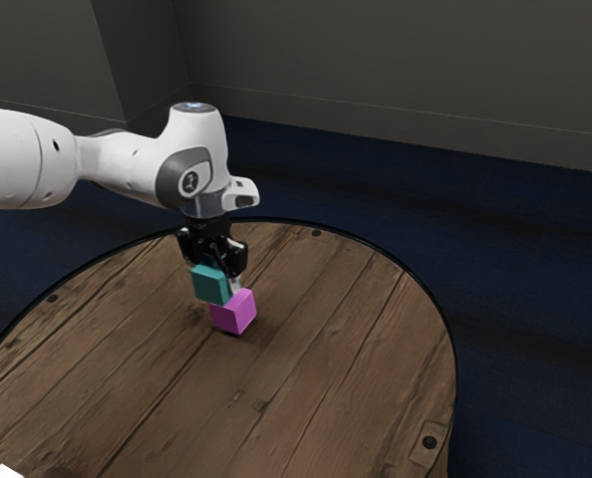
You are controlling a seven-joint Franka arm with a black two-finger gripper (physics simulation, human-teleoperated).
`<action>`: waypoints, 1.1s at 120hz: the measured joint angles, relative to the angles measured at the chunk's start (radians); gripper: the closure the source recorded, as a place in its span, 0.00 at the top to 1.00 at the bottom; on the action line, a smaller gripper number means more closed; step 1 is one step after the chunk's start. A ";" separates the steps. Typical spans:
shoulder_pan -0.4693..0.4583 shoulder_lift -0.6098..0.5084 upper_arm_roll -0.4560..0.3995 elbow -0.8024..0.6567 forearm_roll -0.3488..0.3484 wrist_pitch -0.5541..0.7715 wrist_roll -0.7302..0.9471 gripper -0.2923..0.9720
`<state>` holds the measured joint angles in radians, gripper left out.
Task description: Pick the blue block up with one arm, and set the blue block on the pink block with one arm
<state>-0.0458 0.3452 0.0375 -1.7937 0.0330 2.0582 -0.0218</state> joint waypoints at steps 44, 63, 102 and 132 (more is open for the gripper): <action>-0.004 0.061 0.000 0.082 -0.001 -0.034 -0.010 0.49; -0.001 0.062 0.002 0.083 0.001 -0.042 -0.011 0.49; -0.002 0.065 0.002 0.085 0.001 -0.046 -0.008 0.49; -0.005 0.070 0.002 0.099 0.002 -0.046 -0.006 0.48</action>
<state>-0.0503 0.4156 0.0393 -1.6947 0.0353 2.0117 -0.0280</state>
